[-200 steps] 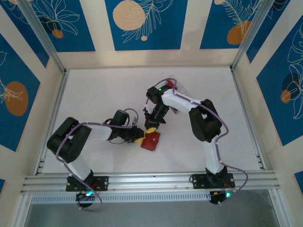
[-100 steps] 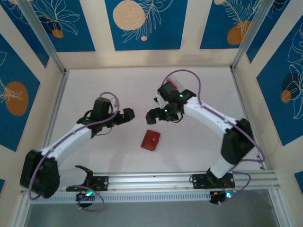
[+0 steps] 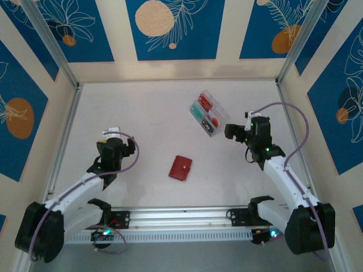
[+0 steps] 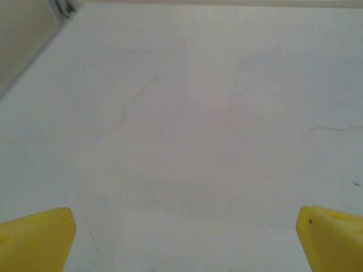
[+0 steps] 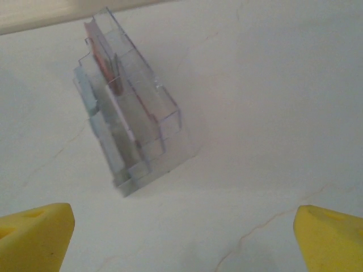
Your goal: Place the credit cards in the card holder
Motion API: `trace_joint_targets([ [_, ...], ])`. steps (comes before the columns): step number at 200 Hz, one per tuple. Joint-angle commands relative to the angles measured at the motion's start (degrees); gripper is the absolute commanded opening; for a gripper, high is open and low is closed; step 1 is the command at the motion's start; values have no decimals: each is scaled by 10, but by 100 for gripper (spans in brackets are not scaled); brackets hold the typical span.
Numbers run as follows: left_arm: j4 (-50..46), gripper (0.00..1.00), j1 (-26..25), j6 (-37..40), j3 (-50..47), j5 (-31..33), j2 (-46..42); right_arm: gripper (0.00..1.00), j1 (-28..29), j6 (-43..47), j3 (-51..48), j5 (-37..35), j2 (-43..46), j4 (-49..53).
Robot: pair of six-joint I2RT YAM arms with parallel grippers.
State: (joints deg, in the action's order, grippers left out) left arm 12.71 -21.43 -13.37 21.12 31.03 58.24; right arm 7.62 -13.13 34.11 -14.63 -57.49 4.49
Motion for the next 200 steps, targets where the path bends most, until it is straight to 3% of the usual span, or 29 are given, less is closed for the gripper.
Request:
trace_joint_targets([
  [1,165,100,23,96,15,48,57,99,-18,84,-62,2,4,-194],
  [20,194,99,27,147,29,75,100,99,-32,90,-107,-11,-27,-291],
  [37,300,99,70,141,-20,24,134,99,-50,103,-110,-15,-68,-315],
  [59,384,99,102,141,-21,33,222,99,-83,89,-132,22,-117,-389],
  [76,445,99,131,126,-32,-6,262,99,-101,82,-124,44,-160,-399],
  [89,383,99,144,101,-23,-28,239,99,-109,85,-98,79,-182,-367],
  [110,397,99,170,86,-31,-72,242,99,-120,90,-80,119,-201,-354],
  [136,398,99,177,97,-25,-115,251,99,-131,113,-26,220,-242,-290],
  [147,398,99,177,98,-25,-117,251,99,-132,105,-16,213,-250,-283],
  [177,401,100,177,98,-26,-117,251,99,-148,76,-78,212,-207,-353],
  [200,415,100,176,101,-34,-118,250,99,-172,20,-161,193,-164,-476],
])
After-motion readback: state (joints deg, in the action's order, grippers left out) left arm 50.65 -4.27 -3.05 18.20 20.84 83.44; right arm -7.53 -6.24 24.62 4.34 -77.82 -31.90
